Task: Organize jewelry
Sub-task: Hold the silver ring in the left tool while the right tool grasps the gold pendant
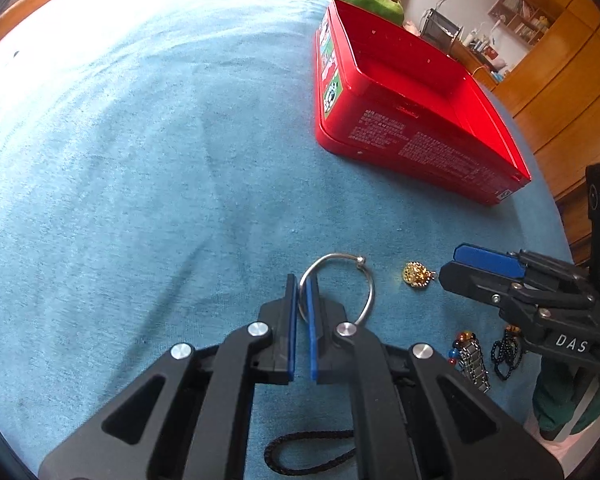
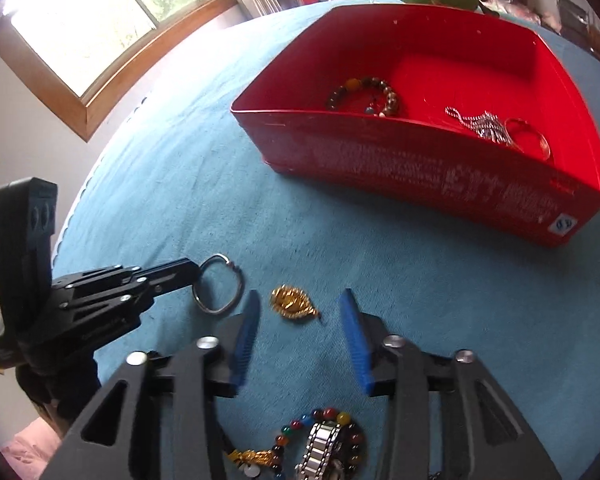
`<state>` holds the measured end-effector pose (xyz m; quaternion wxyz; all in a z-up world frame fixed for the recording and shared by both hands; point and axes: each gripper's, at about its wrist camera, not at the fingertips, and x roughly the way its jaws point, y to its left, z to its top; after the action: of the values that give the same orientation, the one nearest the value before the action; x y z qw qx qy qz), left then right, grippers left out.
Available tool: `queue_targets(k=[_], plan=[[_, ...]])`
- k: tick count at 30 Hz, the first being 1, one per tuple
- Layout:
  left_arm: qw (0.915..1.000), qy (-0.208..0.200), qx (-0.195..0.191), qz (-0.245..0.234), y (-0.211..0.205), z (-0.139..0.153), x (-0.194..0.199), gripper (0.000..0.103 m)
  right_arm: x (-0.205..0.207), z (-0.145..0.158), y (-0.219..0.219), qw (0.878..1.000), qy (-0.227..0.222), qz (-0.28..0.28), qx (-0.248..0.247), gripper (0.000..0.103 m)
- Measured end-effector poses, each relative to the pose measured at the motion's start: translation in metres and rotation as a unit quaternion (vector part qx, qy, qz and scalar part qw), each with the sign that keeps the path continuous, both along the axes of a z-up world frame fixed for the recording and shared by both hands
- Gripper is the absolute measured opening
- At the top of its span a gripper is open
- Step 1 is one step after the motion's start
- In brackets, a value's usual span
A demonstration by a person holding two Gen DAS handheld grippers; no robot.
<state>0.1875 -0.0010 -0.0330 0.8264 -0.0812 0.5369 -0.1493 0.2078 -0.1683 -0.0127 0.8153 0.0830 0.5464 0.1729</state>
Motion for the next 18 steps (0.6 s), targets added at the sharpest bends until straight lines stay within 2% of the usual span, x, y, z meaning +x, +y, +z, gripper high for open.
queue_targets(k=[5,14,16,18], plan=[[1.0000,-0.007,0.007,-0.001,0.000,0.003,-0.002,0.004,0.006,-0.010,0.014,1.000,0.008,0.008,-0.023,0.045],[0.9996,-0.009,0.025,-0.008,-0.010,-0.003,0.000,0.009,0.000,-0.014,0.042,0.997,-0.008,0.028,-0.070,0.045],[0.9994,-0.011,0.031,-0.009,-0.015,-0.003,0.000,0.009,-0.003,-0.013,0.047,0.996,-0.013,0.034,-0.085,0.029],[0.9991,-0.015,0.038,-0.011,-0.017,-0.004,0.000,0.009,-0.007,-0.013,0.050,0.995,-0.020,0.036,-0.094,0.028]])
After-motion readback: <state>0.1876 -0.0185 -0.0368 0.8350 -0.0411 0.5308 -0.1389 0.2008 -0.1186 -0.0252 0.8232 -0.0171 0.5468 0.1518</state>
